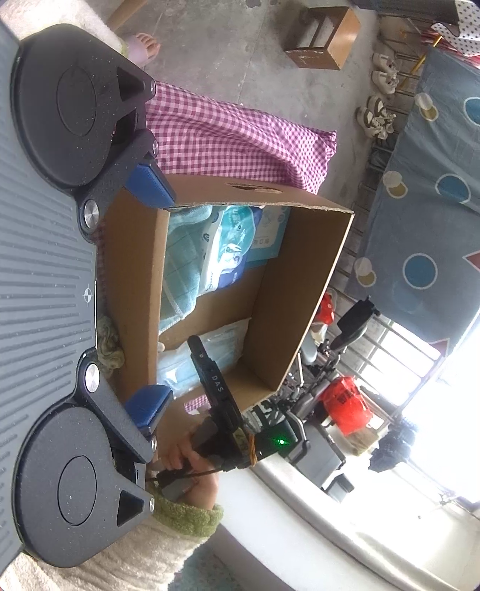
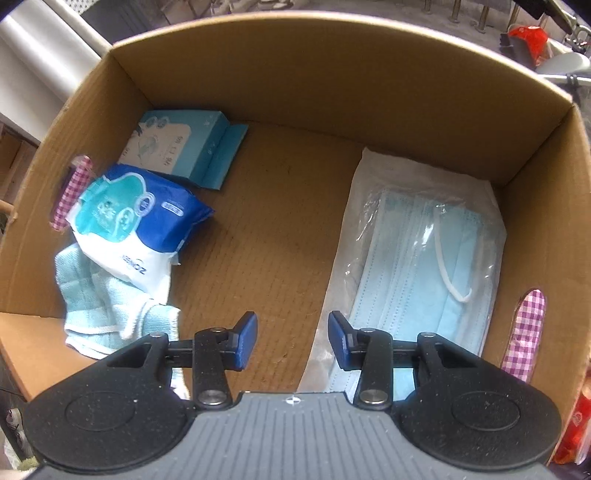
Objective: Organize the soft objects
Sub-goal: 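Lower the mask bag into the box and open the right gripper, then move the right gripper to the white cotton swab pack, then grasp the cotton swab pack with the right gripper and lift it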
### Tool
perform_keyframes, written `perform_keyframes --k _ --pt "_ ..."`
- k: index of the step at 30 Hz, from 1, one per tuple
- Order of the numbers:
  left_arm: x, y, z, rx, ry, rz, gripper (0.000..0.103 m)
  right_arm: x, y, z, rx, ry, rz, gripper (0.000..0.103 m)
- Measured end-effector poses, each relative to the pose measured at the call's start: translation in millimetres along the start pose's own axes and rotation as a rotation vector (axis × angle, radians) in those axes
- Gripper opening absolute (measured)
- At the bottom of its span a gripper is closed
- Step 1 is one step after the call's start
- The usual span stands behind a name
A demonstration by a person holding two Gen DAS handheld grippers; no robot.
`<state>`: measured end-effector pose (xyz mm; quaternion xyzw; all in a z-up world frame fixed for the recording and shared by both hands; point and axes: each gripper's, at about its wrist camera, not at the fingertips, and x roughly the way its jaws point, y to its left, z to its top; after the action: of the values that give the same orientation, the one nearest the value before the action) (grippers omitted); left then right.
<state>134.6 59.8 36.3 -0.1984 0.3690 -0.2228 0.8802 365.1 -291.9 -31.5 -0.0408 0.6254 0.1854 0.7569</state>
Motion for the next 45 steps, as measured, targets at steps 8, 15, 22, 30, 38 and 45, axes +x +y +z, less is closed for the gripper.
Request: perform_keyframes --k 8,15,22,30,38,45 --pt "-26.4 -6.6 -15.4 0.033 -0.01 0.008 0.102 -98.3 15.4 -50.4 0.071 -0.277 0.14 0.056" --pt "-28.3 -3.3 -42.1 0.032 0.109 0.029 0.102 -152.2 36.5 -149.5 0.138 -0.447 0.258 0.057" --pt "-14.8 9.9 -83.5 -0.008 0.274 0.063 0.102 -129.2 73.4 -232.1 0.198 -0.455 0.396 0.058" --pt "18.6 9.1 -127.2 0.039 0.413 0.115 0.086 -43.3 108.2 -264.5 0.285 -0.347 0.387 0.058" --pt "25.4 8.7 -127.2 0.06 0.401 0.117 0.071 -1.6 119.1 -268.1 0.334 -0.307 0.36 0.053" --pt "23.4 7.5 -126.4 0.069 0.364 0.13 0.064 4.3 128.3 -257.5 0.309 -0.33 0.373 0.048"
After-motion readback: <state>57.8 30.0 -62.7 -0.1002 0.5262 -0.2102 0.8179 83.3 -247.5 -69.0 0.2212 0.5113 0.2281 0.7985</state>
